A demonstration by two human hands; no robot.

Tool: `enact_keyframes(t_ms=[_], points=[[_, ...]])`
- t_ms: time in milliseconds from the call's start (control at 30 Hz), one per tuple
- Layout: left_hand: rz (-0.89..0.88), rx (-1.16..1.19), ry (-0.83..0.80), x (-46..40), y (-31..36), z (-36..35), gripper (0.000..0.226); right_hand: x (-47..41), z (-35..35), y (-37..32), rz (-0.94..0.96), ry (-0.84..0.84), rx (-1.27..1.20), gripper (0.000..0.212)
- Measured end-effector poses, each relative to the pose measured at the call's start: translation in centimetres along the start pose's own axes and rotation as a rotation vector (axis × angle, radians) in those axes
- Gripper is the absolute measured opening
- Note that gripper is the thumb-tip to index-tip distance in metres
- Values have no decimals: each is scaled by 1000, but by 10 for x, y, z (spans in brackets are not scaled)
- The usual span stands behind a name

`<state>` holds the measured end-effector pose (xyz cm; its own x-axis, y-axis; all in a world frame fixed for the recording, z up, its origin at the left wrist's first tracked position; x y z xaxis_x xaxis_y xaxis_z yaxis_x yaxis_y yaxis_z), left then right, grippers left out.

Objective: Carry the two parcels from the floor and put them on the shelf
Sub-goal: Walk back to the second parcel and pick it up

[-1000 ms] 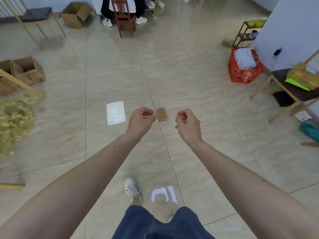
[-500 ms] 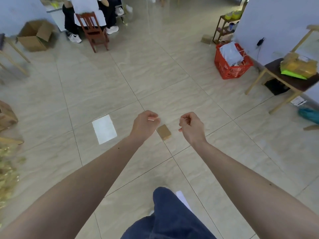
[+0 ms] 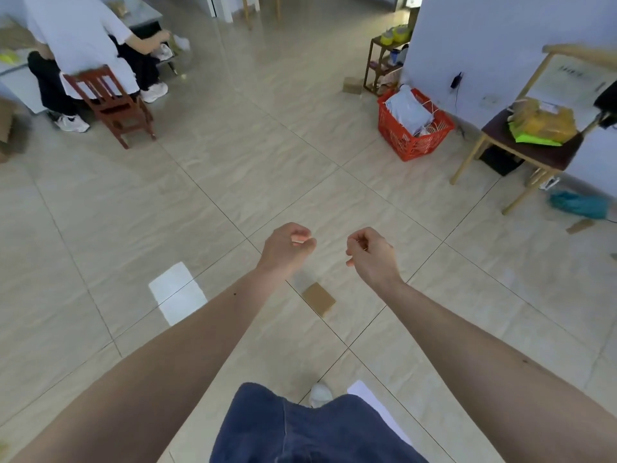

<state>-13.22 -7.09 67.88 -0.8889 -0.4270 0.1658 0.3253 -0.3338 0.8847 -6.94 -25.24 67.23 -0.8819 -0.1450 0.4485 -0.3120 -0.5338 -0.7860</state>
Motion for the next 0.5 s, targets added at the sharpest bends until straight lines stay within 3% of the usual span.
enact_keyframes(t_ms=[167,500], points=[[-11,-15,-96,-77,-3,26,19,-37,-31,-34,-52,84,-25,16],[-265,-196,-460,-190,4,64,24,-79,-100,-69,-228,362,-205,14]])
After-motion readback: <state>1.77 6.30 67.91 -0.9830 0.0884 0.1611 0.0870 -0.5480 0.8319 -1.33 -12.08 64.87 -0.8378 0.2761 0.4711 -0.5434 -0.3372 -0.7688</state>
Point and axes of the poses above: each hand's wrist, its own x-axis away from the middle knuckle, its own z-axis out of the back of the hand, y = z × x, the point moved 6 cm from there along -x, towards the middle knuckle, and after that the axes turned 9 degrees about -z, right-handed, at the moved point
